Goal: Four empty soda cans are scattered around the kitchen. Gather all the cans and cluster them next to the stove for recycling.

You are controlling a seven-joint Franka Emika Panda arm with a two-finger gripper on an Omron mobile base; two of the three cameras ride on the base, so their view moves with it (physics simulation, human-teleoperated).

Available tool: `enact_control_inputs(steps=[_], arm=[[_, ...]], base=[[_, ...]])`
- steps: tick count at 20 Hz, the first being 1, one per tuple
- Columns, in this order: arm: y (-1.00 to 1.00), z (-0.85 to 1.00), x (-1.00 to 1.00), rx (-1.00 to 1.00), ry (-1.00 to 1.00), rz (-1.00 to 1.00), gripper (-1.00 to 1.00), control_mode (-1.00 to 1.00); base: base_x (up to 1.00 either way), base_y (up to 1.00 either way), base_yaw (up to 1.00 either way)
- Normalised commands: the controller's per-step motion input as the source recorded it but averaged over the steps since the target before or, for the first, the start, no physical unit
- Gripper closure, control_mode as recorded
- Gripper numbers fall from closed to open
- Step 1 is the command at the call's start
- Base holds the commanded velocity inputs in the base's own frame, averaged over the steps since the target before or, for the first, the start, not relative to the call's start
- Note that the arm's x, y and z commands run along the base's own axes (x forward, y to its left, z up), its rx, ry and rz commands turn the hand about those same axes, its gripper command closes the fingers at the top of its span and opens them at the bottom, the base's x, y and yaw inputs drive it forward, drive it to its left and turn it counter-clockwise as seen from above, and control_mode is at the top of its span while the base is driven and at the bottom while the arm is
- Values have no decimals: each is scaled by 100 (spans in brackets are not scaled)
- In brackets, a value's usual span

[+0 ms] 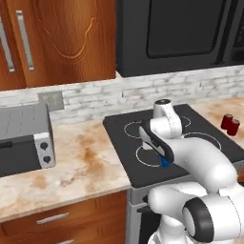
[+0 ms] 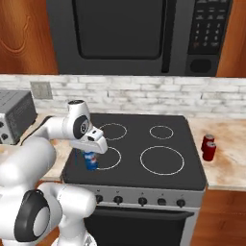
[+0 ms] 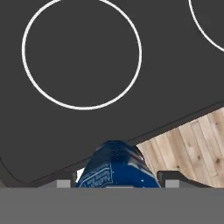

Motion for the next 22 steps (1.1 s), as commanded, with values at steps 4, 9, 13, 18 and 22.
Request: enact_control_inputs(steps=[4,9,13,18,22], arm=[[0,0,0,0,0,0,100,100],[0,0,0,0,0,0,100,100],[0,0,0,0,0,0,100,100],[0,0,0,0,0,0,100,100],[0,0,0,0,0,0,100,100]], base=[[-6,-100,8],[0,-89,17],[0,-87,18],[6,-85,17],[35,-46,16]])
